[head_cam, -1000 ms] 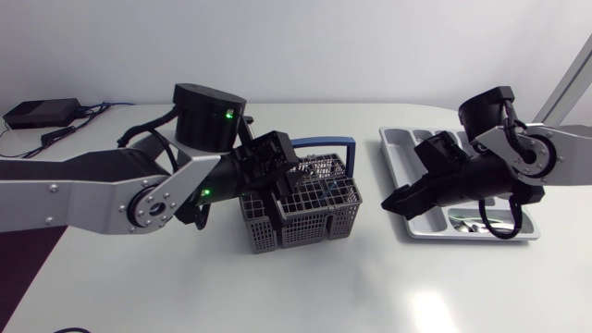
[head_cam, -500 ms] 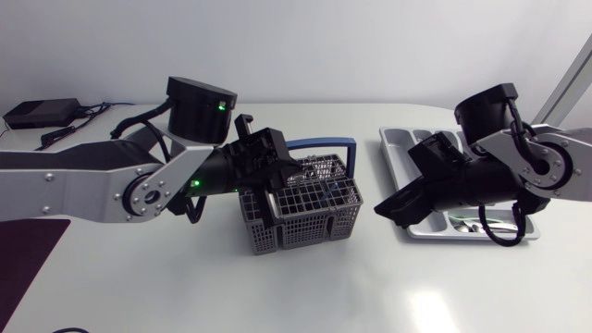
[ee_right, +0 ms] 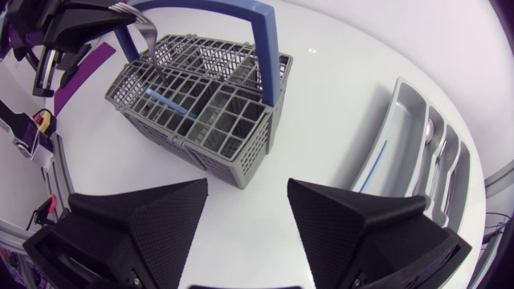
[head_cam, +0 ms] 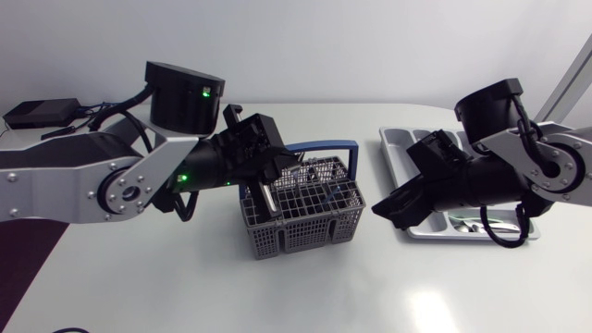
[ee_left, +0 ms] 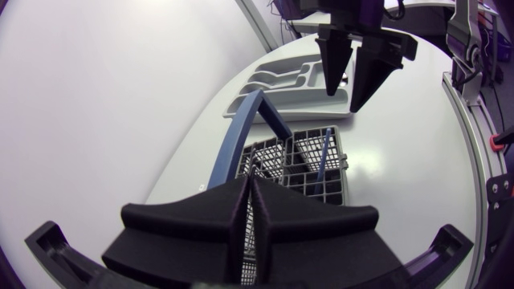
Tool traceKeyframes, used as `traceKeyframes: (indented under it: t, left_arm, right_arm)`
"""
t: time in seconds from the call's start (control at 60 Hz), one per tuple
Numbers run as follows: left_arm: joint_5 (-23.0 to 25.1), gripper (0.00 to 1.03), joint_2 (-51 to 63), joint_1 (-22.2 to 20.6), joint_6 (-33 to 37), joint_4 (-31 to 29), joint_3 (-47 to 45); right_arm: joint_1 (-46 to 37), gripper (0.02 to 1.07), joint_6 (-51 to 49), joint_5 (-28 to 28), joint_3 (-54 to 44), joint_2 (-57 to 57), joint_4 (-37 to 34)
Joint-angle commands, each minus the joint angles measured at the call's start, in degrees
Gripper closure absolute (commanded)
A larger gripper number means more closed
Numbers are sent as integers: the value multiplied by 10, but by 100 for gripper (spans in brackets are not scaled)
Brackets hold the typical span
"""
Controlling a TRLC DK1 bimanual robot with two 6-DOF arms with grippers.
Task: Unload the cutlery basket into the drawer organizer.
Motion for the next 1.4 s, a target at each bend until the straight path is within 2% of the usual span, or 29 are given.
traceKeyframes:
  t: [0.0, 0.367, 0.517, 0.667, 0.75, 1.083, 1.383]
  left_arm:
    - [-25, 100, -13, -11, -23, -3, 15]
    - [-184, 100, -13, -68, -87, -30, 49]
    - [-226, 100, -14, -90, -100, -30, 55]
    - [-248, 100, -26, -112, -101, -19, 47]
    - [-275, 100, -34, -131, -85, 4, 32]
    - [-390, 100, -29, -209, -29, 34, 21]
    - [-442, 100, -29, -239, 9, 65, 3]
  right_arm:
    - [5, 34, 14, 2, -13, -9, -11]
    - [15, 34, 23, 6, -16, -12, -11]
    - [17, 34, 25, 7, -14, -14, -11]
    - [17, 34, 26, 13, -14, -16, -11]
    - [17, 34, 26, 15, -16, -17, -11]
    - [17, 34, 26, 15, -18, -18, -10]
    - [17, 34, 25, 18, -19, -17, -7]
